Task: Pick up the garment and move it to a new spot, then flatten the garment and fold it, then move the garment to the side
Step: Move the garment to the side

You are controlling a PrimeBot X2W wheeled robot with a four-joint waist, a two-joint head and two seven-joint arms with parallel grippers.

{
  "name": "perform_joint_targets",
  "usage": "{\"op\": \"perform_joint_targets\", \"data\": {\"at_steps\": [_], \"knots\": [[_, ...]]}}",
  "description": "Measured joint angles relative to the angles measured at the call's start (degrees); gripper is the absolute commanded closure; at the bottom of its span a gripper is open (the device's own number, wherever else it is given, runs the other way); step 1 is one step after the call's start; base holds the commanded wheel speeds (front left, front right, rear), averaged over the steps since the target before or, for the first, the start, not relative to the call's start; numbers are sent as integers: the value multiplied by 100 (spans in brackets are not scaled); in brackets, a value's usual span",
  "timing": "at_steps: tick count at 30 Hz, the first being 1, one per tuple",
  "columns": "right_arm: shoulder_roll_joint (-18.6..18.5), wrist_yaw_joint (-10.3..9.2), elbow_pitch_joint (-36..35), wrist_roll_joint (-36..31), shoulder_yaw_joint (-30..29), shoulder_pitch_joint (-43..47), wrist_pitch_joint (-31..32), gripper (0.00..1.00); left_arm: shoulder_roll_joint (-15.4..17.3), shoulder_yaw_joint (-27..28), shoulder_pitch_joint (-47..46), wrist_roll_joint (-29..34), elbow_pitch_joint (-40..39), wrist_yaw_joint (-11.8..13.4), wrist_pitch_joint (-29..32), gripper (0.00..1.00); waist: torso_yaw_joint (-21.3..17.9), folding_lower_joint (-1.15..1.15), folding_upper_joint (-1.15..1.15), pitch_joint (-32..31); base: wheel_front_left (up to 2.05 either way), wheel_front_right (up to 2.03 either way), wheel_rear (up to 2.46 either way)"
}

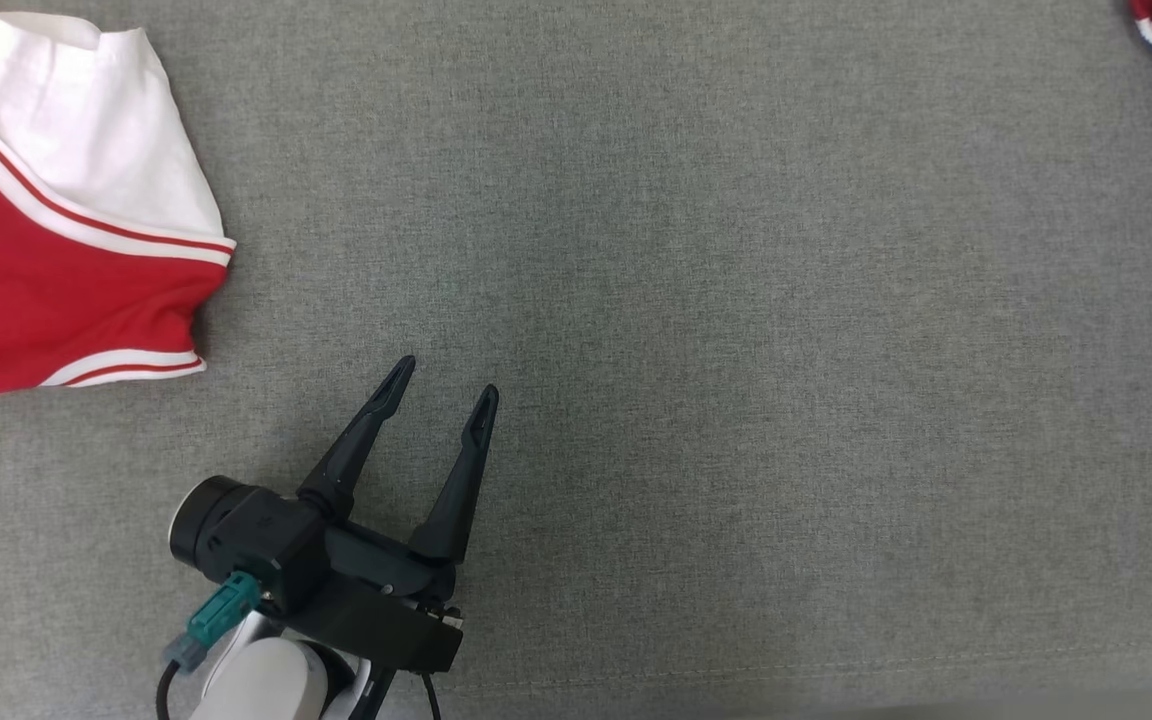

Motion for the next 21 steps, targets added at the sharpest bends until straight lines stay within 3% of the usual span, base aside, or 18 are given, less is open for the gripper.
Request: {"op": "perform_joint_targets", "data": {"at_steps": [11,13,14,15,16,21], "knots": [[-108,-87,279,-146,86,-93,-178,100,0,-10,-48,0,41,-3,0,0,12,-1,-1,33,0,0,0],[-85,-87,343,-146,92,-93,-226,64,0,-14,-86,0,52,-5,0,0,14,-1,-1,33,0,0,0],[-77,-87,366,-147,97,-93,-230,27,0,-13,-93,0,55,-8,0,0,15,-1,-1,33,0,0,0],[-71,-87,380,-147,100,-93,-235,4,-1,-14,-93,0,65,-38,0,0,16,0,-1,31,0,0,0],[-70,-87,396,-147,103,-93,-259,0,-2,-16,-93,0,74,-43,0,0,17,-1,-1,30,0,0,0],[-20,-87,500,-222,167,-93,-323,0,-9,-21,-93,1,143,-43,-4,0,11,-1,-1,4,0,0,0]]}}
